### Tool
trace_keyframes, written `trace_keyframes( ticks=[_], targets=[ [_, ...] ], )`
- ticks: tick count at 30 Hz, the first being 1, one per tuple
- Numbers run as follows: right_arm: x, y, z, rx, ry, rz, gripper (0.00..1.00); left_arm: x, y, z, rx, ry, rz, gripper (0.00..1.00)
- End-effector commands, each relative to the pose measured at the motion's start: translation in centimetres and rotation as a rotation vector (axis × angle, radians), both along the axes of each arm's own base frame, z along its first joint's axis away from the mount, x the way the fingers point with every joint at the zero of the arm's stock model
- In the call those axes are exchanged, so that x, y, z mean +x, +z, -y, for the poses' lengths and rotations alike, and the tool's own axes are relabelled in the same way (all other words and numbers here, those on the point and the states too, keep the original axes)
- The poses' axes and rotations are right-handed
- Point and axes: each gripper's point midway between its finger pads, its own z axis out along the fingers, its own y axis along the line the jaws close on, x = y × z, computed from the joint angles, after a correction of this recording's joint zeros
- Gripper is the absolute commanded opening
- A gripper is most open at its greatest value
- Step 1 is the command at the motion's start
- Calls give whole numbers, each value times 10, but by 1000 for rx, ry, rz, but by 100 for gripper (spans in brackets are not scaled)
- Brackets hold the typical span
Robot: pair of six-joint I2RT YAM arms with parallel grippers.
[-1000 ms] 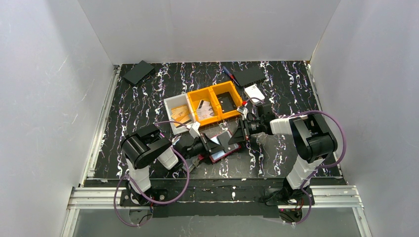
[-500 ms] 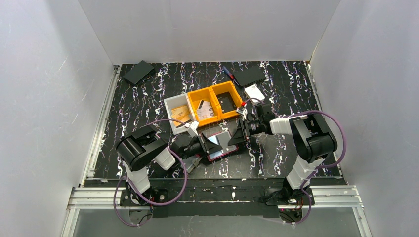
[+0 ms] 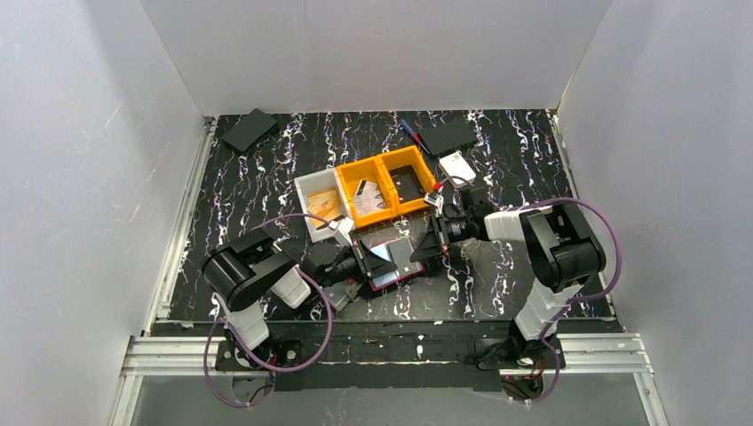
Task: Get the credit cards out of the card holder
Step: Remove the credit card from the card holder.
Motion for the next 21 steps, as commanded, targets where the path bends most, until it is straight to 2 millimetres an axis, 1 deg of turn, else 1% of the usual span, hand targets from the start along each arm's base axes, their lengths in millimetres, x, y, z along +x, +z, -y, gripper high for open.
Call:
trace_keyframes(
  ticks=[1, 7, 11, 14, 15, 16, 17, 19, 21],
  targets=[
    [14, 0, 3, -4, -18, 42, 1, 0, 21, -9, -36, -4, 79, 0],
    [15, -3, 5, -20, -20, 47, 1, -2, 27, -11, -47, -14, 93, 0],
    [15, -4, 5, -20, -21, 47, 1, -1, 26, -12, -47, -14, 88, 0],
    [14, -3, 5, -12, -17, 33, 1, -1, 25, -9, -50, -27, 76, 0],
    [13, -2, 5, -5, -15, 26, 1, -1, 26, -7, -56, -36, 75, 5],
    [14, -1, 4, 5, -16, 26, 1, 0, 25, -5, -58, -39, 65, 16],
    [13, 1, 3, 15, -17, 18, 1, 0, 25, -4, -60, -39, 58, 23],
    [12, 3, 3, 26, -15, 12, 1, 4, 23, -3, -57, -31, 57, 32],
    [11, 5, 3, 36, -9, 11, 1, 6, 21, 0, -54, -30, 53, 38]
  ],
)
